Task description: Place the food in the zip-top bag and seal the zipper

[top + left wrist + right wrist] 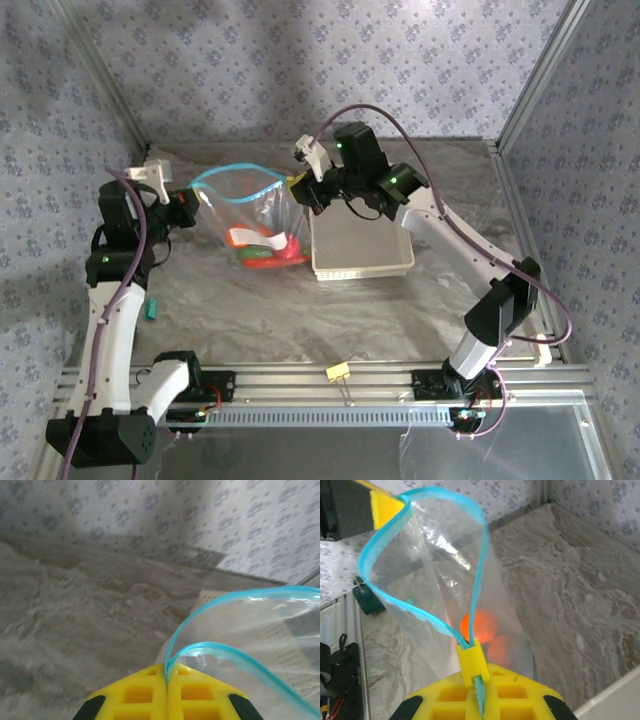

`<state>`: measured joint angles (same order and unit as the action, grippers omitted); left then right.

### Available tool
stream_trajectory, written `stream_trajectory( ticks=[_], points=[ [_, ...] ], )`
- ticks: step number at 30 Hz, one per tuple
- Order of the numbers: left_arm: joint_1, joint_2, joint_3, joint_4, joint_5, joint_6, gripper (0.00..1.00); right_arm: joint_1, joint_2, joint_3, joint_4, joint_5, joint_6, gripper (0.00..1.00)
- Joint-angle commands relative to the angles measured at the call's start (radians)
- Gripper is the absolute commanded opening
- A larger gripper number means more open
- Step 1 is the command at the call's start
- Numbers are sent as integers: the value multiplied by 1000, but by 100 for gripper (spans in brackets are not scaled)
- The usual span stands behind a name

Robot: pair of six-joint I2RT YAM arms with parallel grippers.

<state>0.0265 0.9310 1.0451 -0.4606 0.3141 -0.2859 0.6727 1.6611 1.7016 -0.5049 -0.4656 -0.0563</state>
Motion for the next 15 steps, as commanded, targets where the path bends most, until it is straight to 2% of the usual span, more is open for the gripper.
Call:
stream_trajectory(
  ticks=[1, 8, 15],
  points=[
    [10, -10, -33, -41, -89, 22, 0, -32, 9, -71, 44, 39, 47, 0],
    [9, 28, -36, -32, -80, 39, 0, -81, 35, -154, 115, -18, 67, 0],
    [10, 48, -29, -4, -27, 53, 0, -79, 22, -171, 169, -75, 56, 0]
  ],
)
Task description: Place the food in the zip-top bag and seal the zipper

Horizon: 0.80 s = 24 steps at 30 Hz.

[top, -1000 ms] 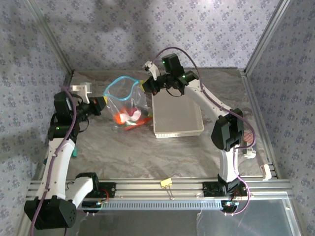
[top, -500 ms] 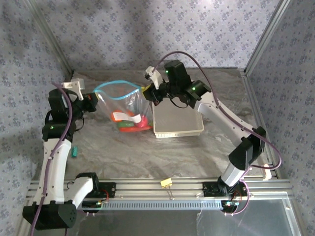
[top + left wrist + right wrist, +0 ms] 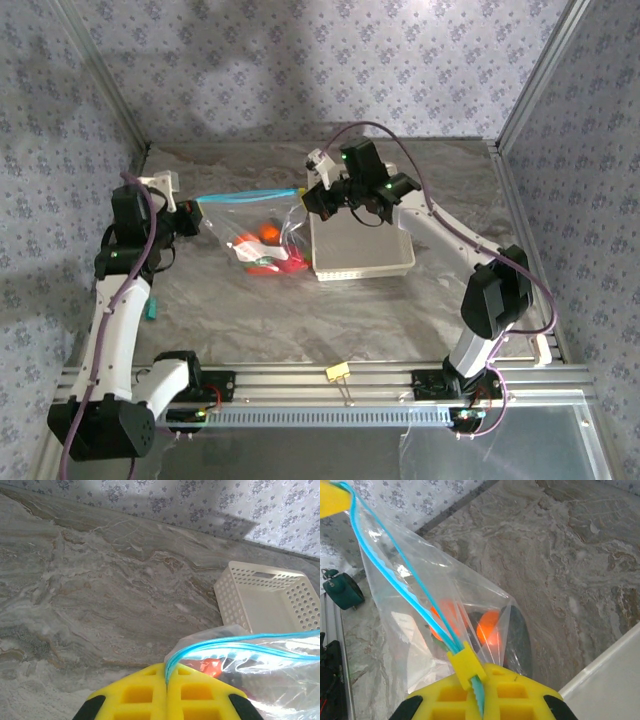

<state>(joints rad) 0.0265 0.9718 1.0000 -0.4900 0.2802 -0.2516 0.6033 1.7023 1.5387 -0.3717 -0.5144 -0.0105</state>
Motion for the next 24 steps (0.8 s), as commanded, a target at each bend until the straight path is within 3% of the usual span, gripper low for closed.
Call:
stream_trajectory(
  ticks=[1, 6, 9, 11, 16, 22, 23, 24],
  points=[
    [9, 11, 22, 22, 10, 20, 0, -10, -25, -9, 42, -29, 8, 0],
    [12, 19, 65, -18, -44, 28, 6, -13, -66, -16, 66, -42, -16, 0],
    [11, 31, 110, -60, -84, 33, 7, -16, -79, -12, 75, -66, -29, 5],
    [10, 45, 132, -69, -66, 37, 4, -18, -81, -11, 83, -79, -32, 10],
    [9, 79, 144, -61, -12, 25, 1, -18, -84, -25, 115, -118, -40, 9],
    [11, 60, 171, -101, -59, 43, 17, -14, -78, -29, 133, -123, -47, 2],
    [11, 54, 180, -113, -74, 49, 28, -14, -75, -29, 134, -125, -51, 1],
    [10, 51, 189, -127, -81, 56, 33, -13, -76, -31, 139, -127, -52, 0]
  ],
)
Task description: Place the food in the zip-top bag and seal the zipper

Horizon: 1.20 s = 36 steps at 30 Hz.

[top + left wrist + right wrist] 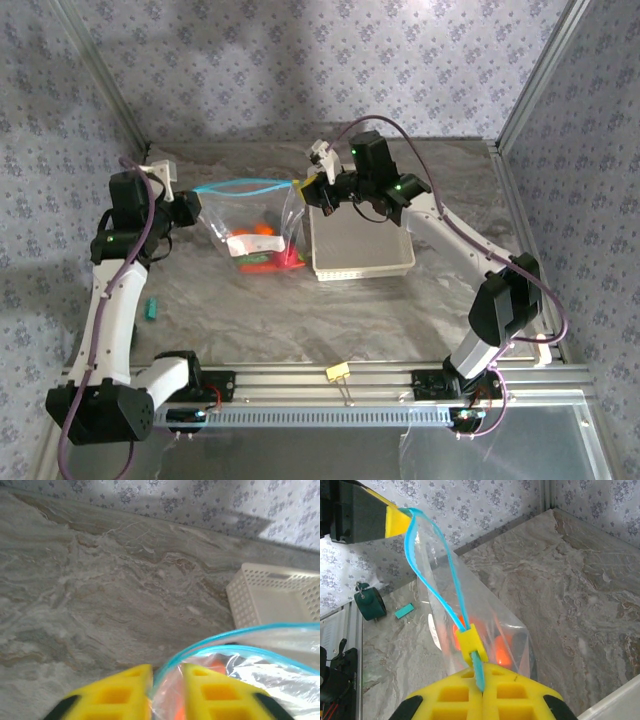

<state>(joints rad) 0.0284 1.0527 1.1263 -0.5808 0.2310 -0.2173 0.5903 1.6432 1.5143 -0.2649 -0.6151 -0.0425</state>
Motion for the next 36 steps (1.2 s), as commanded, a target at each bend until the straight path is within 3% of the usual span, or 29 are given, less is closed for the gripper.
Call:
stream_trajectory(
  ticks=[1, 7, 9, 12, 15, 18, 24, 29, 36],
  points=[
    [9, -34, 76, -52, -41, 30, 34, 1, -17, -8, 37, -30, -22, 0],
    [8, -61, 142, -91, -83, 55, 34, -1, -22, -28, 74, -57, -25, 0],
    [9, -57, 175, -121, -49, 69, 35, -3, -18, -29, 76, -76, -26, 0],
    [-4, -21, 241, -118, 89, 104, 36, -6, -13, -26, 75, -104, -34, 0],
    [-88, 32, 299, -106, 143, 163, 38, -9, -8, -21, 76, -137, -35, 0],
    [-196, 107, 369, -130, 134, 242, 38, -9, 4, -9, 77, -157, -27, 0],
    [-326, 260, 491, -192, 118, 358, 38, -10, 38, 28, 51, -191, -26, 0],
    [-388, 338, 572, -239, 152, 447, 42, -11, 58, 55, 21, -208, -31, 0],
    [-400, 383, 631, -292, 273, 554, 46, -13, 84, 97, -17, -225, -41, 0]
  ],
)
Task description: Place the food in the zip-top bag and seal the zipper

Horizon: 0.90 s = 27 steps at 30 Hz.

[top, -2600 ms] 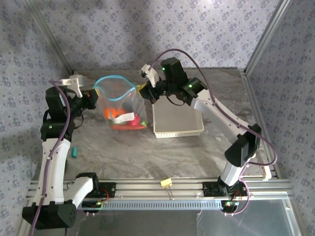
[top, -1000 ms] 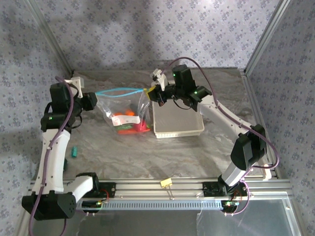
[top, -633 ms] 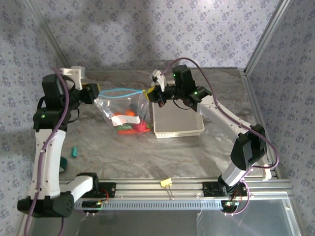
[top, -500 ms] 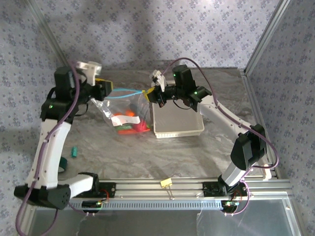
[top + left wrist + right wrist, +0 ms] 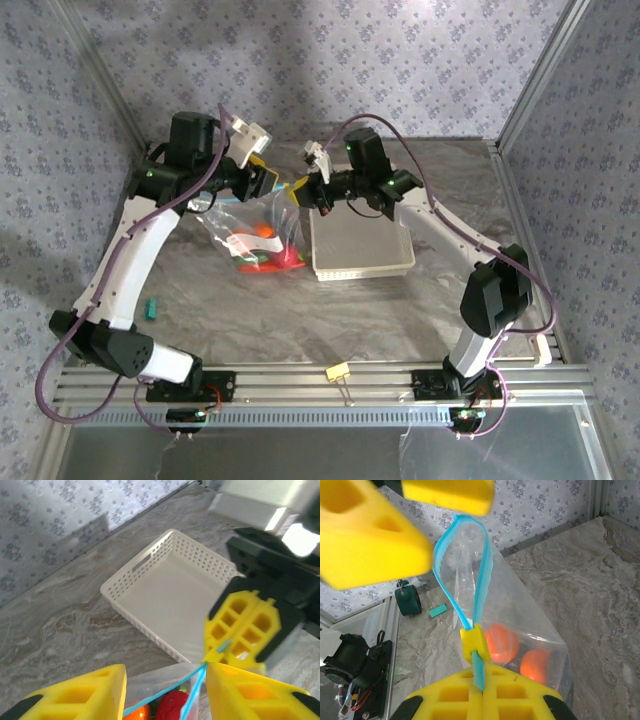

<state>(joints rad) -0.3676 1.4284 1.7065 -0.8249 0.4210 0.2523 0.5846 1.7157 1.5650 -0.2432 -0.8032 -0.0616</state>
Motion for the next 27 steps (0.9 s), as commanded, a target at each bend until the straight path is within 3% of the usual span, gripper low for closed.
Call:
stream_trajectory(
  ticks=[1, 19, 27],
  points=[
    [-4, 17, 62, -67, 93, 98, 47, -8, 14, 51, -45, -40, -24, 0],
    [-41, 158, 175, -207, 157, 222, 47, -11, 61, 140, -159, -94, -78, 0],
    [-46, 197, 201, -265, 166, 248, 41, -11, 67, 150, -157, -92, -76, 0]
  ],
)
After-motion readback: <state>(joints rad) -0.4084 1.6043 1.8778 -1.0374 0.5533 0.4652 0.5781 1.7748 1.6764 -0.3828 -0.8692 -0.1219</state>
